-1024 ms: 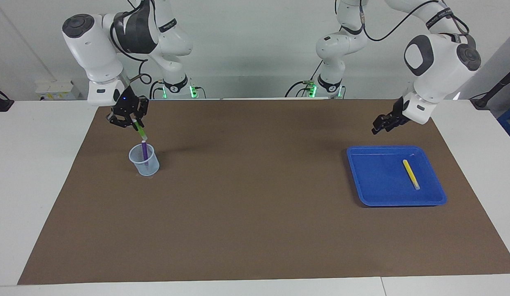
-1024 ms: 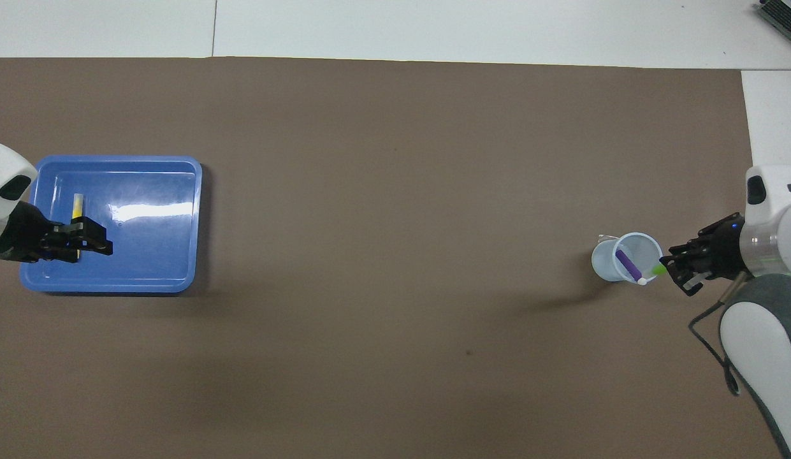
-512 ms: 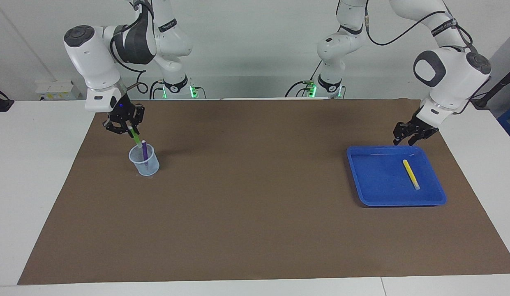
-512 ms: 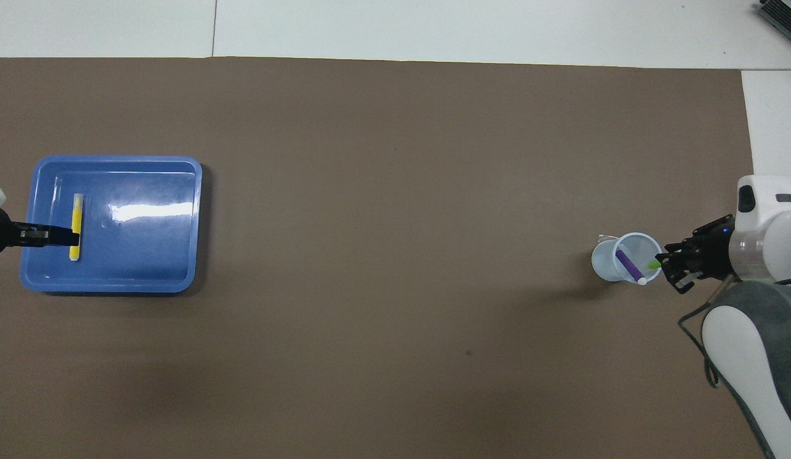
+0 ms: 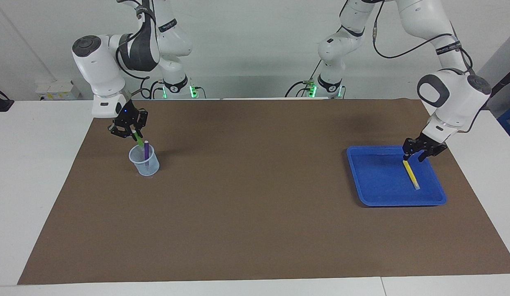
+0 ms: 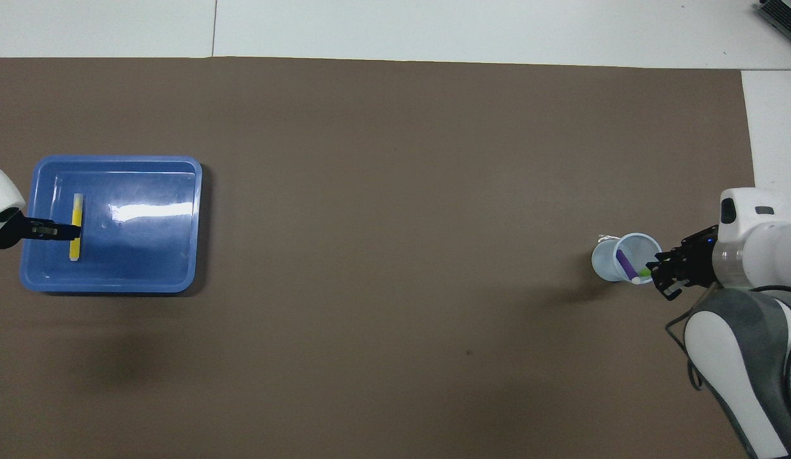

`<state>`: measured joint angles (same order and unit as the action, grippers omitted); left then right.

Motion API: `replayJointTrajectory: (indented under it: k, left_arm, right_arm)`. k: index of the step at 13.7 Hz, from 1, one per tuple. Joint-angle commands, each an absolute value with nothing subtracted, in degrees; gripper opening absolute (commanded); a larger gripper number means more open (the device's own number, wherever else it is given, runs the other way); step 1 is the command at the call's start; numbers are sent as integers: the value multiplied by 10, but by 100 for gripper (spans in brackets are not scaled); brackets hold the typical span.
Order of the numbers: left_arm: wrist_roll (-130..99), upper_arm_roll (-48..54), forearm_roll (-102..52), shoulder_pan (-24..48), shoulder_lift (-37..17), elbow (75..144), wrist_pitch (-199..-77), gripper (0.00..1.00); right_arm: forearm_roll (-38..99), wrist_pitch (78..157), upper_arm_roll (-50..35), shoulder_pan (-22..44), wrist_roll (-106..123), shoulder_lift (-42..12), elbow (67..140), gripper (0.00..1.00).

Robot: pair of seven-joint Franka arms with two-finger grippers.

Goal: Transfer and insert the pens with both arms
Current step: 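Insert the green pen into the cup while the left gripper grasps yellow pen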

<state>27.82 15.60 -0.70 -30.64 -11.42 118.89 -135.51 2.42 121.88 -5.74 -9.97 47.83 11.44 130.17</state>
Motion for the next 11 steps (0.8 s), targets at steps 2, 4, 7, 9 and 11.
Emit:
replayJointTrajectory:
  k: [2, 4, 7, 9, 11]
  left_arm:
    - [287, 160, 8, -312, -147, 1186, -1397, 60]
    - [287, 160, 12, -313, -163, 1184, -1416, 60]
    - [287, 159, 15, -313, -173, 1183, -1429, 59]
    - [296, 159, 15, -318, -186, 1183, -1447, 59]
    - [314, 159, 15, -323, -187, 1186, -1448, 58]
  right_arm:
    - [15, 1224, -65, -115, 489, 120, 1312, 84]
    - [25, 1214, -65, -115, 488, 119, 1307, 94]
    - [53, 1175, -65, -114, 482, 118, 1282, 100]
    - [51, 1184, -64, -114, 470, 117, 1276, 100]
    - [46, 1197, -63, -127, 497, 116, 1266, 100]
